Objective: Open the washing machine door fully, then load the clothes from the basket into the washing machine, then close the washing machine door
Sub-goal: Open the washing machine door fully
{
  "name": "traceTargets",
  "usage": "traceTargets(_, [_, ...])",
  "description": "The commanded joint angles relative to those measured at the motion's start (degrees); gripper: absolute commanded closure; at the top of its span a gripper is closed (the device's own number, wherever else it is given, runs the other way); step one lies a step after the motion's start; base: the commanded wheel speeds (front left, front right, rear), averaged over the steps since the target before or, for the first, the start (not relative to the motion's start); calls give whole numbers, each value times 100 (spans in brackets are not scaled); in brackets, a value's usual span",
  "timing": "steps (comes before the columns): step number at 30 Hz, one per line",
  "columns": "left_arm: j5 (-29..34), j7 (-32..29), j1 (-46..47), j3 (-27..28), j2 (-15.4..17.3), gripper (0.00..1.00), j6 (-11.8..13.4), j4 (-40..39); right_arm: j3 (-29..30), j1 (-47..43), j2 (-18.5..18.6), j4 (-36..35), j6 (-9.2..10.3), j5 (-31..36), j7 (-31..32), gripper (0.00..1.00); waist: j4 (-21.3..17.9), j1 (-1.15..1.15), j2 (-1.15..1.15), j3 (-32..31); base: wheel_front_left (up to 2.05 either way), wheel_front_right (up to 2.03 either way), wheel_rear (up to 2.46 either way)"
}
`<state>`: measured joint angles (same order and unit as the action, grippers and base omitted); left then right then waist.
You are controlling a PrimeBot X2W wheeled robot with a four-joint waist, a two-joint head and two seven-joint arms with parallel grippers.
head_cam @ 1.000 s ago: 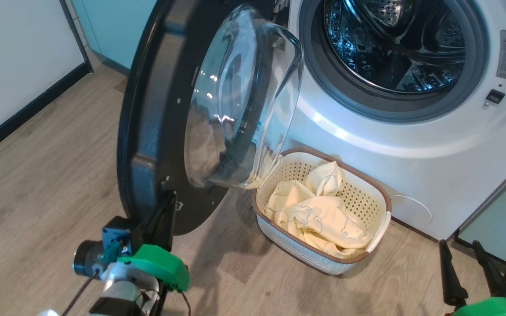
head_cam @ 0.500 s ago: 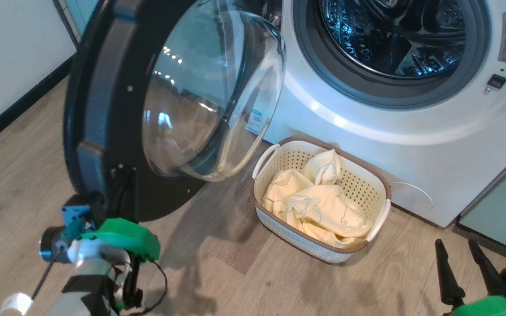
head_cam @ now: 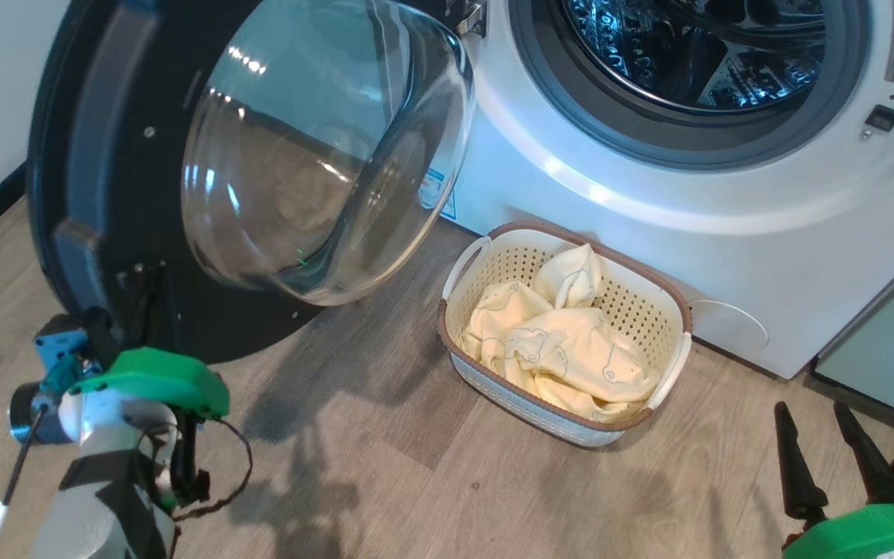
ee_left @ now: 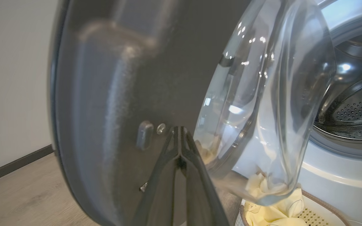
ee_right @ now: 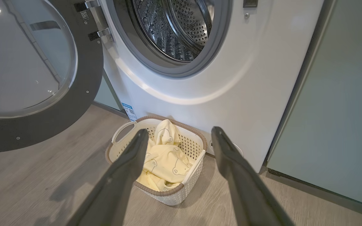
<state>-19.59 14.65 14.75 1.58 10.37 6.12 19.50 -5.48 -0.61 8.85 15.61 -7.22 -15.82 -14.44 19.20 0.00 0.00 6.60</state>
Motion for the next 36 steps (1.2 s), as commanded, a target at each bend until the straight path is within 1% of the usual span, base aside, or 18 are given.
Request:
traceTargets(1, [45, 35, 322, 298, 213, 100, -7, -103, -104, 266, 152, -151, -26, -25, -56, 0, -5, 0, 0, 16, 0, 0, 0])
traceTargets(4, [98, 35, 391, 400, 157, 100, 7, -33, -104, 300, 164, -145, -26, -27, -56, 0, -17, 0, 0, 58, 0, 0, 0])
traceTargets(14, [217, 35, 841, 863, 177, 100, -195, 455, -131, 398, 206, -148, -26, -23, -56, 0, -69, 0, 0, 223, 0, 0, 0])
traceTargets(36, [522, 35, 1464, 1723, 233, 100, -463, 1273, -225, 525, 290, -133, -26, -29, -56, 0, -240, 0, 0, 410, 0, 0, 0])
